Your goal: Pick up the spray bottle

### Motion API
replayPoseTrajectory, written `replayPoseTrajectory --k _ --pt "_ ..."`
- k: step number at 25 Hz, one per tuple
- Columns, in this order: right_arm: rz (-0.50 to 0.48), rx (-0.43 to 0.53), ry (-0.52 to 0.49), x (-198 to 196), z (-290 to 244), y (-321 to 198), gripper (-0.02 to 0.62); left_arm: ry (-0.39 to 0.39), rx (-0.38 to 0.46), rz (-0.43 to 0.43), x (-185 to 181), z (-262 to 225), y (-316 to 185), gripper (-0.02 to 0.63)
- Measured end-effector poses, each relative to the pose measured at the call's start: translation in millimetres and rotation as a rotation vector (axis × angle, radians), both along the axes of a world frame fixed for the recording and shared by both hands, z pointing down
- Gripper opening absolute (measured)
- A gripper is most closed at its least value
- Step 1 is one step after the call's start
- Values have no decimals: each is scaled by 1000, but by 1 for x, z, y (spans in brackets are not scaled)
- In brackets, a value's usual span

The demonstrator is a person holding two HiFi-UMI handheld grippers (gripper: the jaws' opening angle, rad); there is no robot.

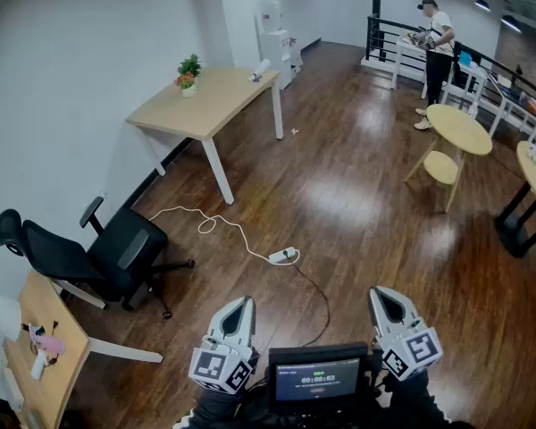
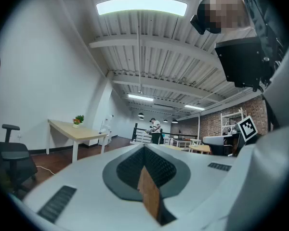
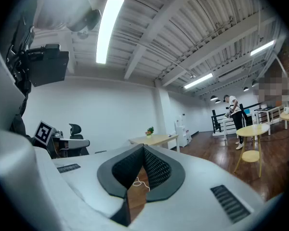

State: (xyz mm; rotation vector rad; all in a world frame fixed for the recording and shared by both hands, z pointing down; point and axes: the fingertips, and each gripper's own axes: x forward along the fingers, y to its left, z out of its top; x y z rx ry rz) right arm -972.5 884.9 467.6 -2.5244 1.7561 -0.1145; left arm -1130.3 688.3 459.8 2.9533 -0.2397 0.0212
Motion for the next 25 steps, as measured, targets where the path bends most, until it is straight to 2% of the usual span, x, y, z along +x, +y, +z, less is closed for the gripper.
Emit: replayPoseTrajectory --k 3,6,9,12,13,16,19,22,25 --pt "18 27 -33 17 -11 -3 -25 -6 -2 -14 15 -3 2 -6" --pt "0 9 -13 34 -6 9 -25 -11 -2 -28 31 -2 12 -6" --pt "5 2 -34 57 -3 19 -25 -25 -3 -38 55 -1 18 -6" --pt "-4 -45 37 82 -4 20 -25 -30 -3 -63 82 -2 24 -6" --pt "-11 -31 50 91 -8 20 -25 -29 -7 -68 91 -2 26 -6" --pt "-10 15 -6 120 -9 12 -25 -36 -12 -68 113 3 24 -6" --pt "-10 20 -13 150 -6 -20 -25 -43 -11 -68 137 9 -6 -6" --pt "4 18 -6 191 -3 -67 -25 -31 -24 -86 170 15 -62 -6" --pt "40 27 -31 216 -3 -115 -25 -27 -19 -48 201 11 -119 -6"
